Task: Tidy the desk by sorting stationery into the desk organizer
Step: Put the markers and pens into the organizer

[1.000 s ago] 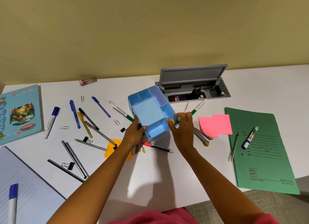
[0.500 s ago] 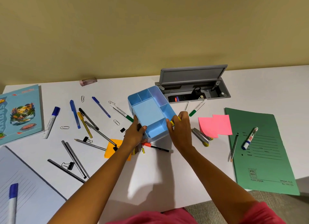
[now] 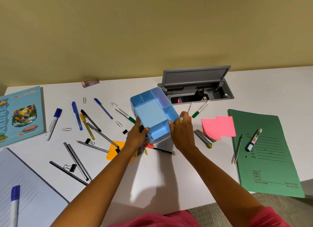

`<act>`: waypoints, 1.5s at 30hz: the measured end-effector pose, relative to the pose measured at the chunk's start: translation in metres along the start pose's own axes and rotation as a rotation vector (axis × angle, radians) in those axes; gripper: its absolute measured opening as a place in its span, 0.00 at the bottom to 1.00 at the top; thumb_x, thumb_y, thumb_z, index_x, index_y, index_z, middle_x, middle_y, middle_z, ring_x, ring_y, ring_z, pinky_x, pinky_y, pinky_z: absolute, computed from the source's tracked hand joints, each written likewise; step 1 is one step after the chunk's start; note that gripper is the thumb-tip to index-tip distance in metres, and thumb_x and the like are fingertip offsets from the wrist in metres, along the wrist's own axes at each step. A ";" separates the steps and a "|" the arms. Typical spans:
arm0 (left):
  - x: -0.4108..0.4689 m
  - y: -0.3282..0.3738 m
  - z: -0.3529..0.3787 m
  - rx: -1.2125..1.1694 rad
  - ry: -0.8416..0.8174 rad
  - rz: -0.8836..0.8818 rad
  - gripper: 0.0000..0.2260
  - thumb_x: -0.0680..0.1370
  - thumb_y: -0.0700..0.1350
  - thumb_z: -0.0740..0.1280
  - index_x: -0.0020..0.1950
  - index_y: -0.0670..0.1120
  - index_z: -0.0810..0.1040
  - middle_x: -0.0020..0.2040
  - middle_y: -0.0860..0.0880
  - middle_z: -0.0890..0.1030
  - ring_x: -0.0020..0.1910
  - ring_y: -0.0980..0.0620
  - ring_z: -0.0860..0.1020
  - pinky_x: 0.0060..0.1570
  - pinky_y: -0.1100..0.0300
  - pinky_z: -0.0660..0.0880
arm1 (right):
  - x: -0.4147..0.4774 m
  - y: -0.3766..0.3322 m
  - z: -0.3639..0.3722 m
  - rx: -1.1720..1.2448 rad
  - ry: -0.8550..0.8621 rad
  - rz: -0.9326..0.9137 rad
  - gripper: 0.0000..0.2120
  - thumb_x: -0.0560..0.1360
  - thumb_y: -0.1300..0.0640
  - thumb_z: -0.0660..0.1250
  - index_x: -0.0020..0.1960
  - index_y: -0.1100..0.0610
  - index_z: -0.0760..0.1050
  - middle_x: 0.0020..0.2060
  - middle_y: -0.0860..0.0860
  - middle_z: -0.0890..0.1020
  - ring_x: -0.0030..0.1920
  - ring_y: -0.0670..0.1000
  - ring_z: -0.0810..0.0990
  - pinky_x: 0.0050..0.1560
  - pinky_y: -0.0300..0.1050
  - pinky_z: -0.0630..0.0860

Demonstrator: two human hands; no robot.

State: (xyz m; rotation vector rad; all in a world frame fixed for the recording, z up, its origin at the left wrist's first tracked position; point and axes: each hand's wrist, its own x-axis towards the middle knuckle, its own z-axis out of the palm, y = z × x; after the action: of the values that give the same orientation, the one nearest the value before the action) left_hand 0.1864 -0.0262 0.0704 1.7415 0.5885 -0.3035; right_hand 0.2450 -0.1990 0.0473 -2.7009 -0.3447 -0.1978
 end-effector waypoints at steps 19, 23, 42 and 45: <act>-0.001 -0.002 -0.003 -0.025 -0.026 -0.005 0.32 0.80 0.48 0.61 0.77 0.56 0.46 0.69 0.45 0.73 0.64 0.43 0.74 0.60 0.42 0.74 | 0.032 0.027 -0.028 -0.078 -0.096 -0.564 0.09 0.62 0.64 0.78 0.40 0.62 0.81 0.36 0.56 0.82 0.37 0.57 0.77 0.34 0.45 0.76; -0.004 -0.001 -0.001 -0.015 -0.017 0.003 0.31 0.80 0.48 0.60 0.77 0.55 0.46 0.69 0.46 0.72 0.65 0.43 0.73 0.62 0.42 0.73 | 0.035 0.026 -0.026 -0.155 -0.086 -0.642 0.09 0.64 0.59 0.78 0.38 0.62 0.79 0.34 0.56 0.82 0.35 0.55 0.77 0.35 0.46 0.77; -0.003 -0.002 -0.005 0.010 -0.030 0.014 0.31 0.80 0.48 0.60 0.77 0.55 0.46 0.69 0.47 0.72 0.66 0.43 0.72 0.64 0.43 0.71 | 0.034 0.033 -0.026 -0.028 -0.138 -0.615 0.05 0.68 0.65 0.73 0.42 0.63 0.79 0.38 0.57 0.82 0.38 0.57 0.75 0.37 0.45 0.73; -0.002 -0.003 -0.005 -0.005 -0.029 0.012 0.30 0.80 0.47 0.60 0.77 0.56 0.46 0.69 0.46 0.72 0.66 0.43 0.73 0.64 0.43 0.71 | 0.034 0.034 -0.025 -0.010 -0.116 -0.612 0.03 0.73 0.66 0.66 0.43 0.63 0.78 0.38 0.56 0.81 0.38 0.56 0.72 0.38 0.43 0.67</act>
State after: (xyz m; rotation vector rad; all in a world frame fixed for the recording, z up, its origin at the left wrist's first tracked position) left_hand 0.1827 -0.0214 0.0702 1.7327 0.5571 -0.3178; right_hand 0.2849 -0.2322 0.0640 -2.5402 -1.2003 -0.2120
